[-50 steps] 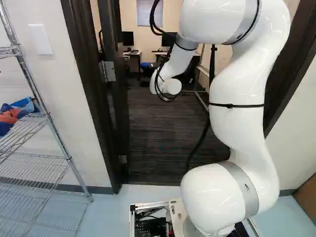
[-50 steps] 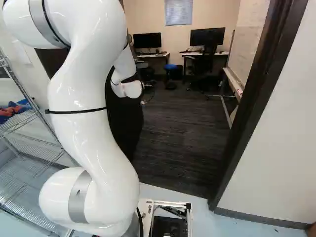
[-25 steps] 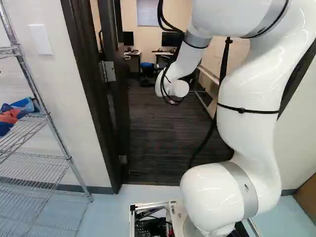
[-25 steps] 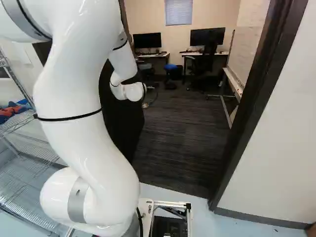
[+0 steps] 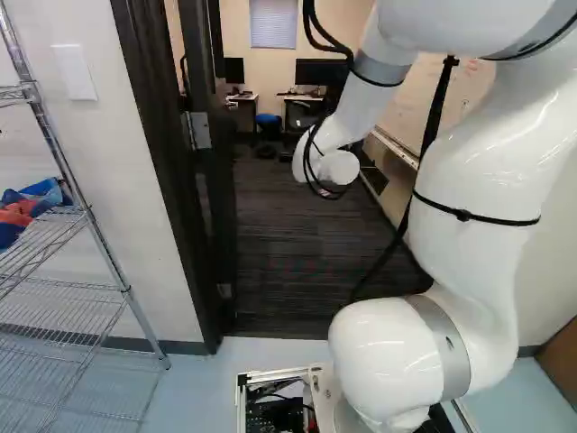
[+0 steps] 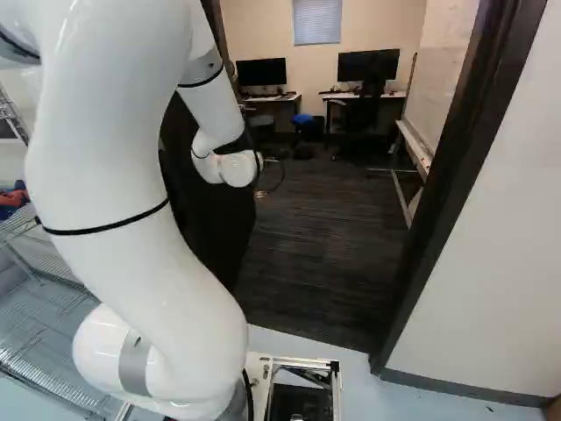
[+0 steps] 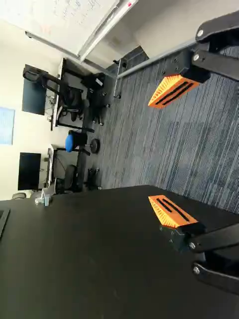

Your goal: Open the door and move inside

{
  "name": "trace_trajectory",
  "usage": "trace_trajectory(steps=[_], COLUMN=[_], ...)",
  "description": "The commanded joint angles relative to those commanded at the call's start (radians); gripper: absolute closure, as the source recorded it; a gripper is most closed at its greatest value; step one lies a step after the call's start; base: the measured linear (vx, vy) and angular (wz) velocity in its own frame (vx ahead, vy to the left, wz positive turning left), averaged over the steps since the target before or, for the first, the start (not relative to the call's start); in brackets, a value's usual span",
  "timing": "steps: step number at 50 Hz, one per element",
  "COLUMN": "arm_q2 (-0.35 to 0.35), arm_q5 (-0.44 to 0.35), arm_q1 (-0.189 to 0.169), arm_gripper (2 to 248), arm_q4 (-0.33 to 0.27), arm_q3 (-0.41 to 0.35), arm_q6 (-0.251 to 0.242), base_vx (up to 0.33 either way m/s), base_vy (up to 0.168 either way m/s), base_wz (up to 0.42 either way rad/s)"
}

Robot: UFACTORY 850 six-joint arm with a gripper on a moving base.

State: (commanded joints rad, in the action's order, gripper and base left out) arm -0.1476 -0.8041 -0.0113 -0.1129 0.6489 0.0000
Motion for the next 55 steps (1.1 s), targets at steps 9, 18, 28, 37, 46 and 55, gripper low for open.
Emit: trace_trajectory(steps=[9,18,28,37,46,55], arm_q2=[0.038,0.042,0.052,0.068,0.09,0.12], arm_q5=[0.0,0.0,-0.002,-0.005,-0.009,-0.014], arm_q1=[-0.012,-0.013,-0.012,-0.011,-0.01,-0.008], arm_gripper=[3,3,3,3,3,3], arm_q4=[0.0,0.001,0.003,0.008,0.015,0.023], arm_q3=[-0.041,-0.046,-0.059,-0.08,-0.111,-0.15], arm_q6=[0.0,0.0,0.0,0.0,0.0,0.0], base_vx=[0.0,0.0,0.0,0.0,0.0,0.0], base_vy=[0.0,0.0,0.0,0.0,0.0,0.0], base_wz=[0.0,0.0,0.0,0.0,0.0,0.0])
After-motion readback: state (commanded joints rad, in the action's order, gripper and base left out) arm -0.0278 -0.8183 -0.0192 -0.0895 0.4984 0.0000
